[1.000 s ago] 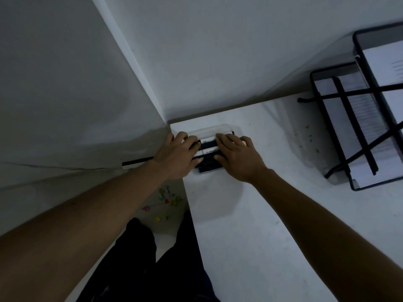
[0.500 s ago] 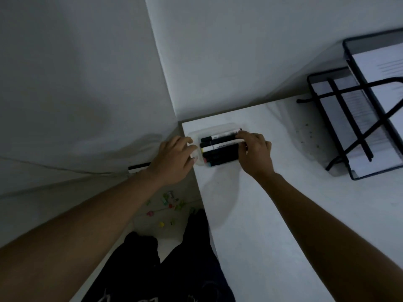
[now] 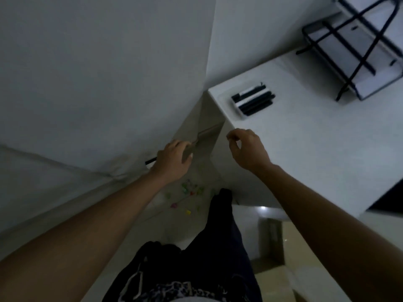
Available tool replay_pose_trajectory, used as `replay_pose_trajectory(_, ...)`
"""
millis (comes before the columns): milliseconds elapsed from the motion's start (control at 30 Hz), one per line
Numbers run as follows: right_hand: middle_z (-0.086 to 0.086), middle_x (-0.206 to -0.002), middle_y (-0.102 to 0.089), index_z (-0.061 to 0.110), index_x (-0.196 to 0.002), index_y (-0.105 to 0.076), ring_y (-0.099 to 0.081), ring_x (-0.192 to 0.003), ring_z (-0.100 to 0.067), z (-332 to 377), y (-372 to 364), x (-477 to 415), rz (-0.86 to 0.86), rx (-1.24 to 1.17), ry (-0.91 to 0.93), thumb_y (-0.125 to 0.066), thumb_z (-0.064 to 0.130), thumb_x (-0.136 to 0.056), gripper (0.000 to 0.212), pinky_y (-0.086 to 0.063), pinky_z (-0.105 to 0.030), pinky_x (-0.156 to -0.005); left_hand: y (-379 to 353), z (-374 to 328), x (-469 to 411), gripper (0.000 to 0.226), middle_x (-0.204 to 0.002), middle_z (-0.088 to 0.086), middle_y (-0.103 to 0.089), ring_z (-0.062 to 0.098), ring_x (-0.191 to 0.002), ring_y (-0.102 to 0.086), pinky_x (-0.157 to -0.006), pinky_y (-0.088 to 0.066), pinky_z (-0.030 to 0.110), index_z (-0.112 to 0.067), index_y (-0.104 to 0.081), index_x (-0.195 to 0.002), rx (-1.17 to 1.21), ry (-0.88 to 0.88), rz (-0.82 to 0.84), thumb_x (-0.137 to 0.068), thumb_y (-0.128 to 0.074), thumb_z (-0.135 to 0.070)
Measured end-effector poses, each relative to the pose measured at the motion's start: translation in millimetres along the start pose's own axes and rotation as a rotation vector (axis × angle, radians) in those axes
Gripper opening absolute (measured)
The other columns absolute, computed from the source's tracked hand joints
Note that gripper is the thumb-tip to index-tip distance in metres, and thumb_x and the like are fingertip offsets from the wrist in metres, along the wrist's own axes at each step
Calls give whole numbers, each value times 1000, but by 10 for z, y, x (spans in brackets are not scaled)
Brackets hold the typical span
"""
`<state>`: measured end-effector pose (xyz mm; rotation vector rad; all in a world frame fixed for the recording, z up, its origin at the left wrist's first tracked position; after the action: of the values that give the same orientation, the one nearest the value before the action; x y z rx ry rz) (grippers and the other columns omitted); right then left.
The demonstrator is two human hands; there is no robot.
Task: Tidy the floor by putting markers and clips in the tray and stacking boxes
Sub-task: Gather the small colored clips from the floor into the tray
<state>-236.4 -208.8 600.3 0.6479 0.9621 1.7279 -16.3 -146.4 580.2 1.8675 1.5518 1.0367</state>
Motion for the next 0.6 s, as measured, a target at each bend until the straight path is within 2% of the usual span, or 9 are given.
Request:
replay_pose_trajectory(167, -8, -105, -66, 10, -108, -64, -61, -97, -21, 487, -575, 614, 32, -84, -147, -53, 16, -92, 20, -52, -36, -85, -45, 621, 690, 50, -133, 7, -53, 27, -120, -51, -95, -45, 45, -18, -47, -134, 33, -6, 89, -90, -54, -41)
replay_pose_trajectory(233, -7, -105, -67, 9, -107, -64, -61, -96, -21, 644, -757, 843, 58, -102, -195, -54, 16, -92, 20, -53, -36, -83, -77, 804, 943, 48, -134, 8, -53, 28, -120, -50, -96, -44, 42, -15, -49, -132, 25, 24, 105, -90, -58, -35)
replay_pose_trajectory(333, -8, -104, -67, 10, -107, -64, -62, -94, -22, 769, -986, 1120, 115, -91, -241, -55, 15, -91, 20, -53, -36, -81, -175, 1029, 1211, 46, -132, 5, -53, 26, -119, -50, -96, -44, 45, -18, -50, -130, 43, 87, 177, -88, -58, -36)
replay_pose_trajectory(467, -9, -104, -65, 10, -107, -63, -61, -92, -23, 709, -1323, 1350, 170, -95, -262, -58, 15, -89, 19, -54, -41, -78, -419, 1272, 1373, 51, -124, 6, -56, 27, -113, -53, -93, -46, 46, -17, -55, -124, 90, 142, 183, -80, -53, -44)
replay_pose_trajectory(600, -9, -112, -63, 11, -114, -60, -60, -98, -22, 412, -1807, 1514, 227, -123, -309, -59, 16, -90, 25, -53, -38, -82, -908, 1576, 1381, 49, -123, 6, -57, 27, -112, -54, -93, -47, 45, -16, -57, -121, 126, 207, 151, -81, -53, -44)
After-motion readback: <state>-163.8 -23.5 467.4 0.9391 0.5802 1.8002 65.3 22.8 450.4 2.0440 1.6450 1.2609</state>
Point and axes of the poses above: each hand's wrist, its own x-axis away from the middle knuckle, its own y-axis out of the back of the hand, z = x × y, the point moved 3 cm from there along -x, towards the middle knuckle
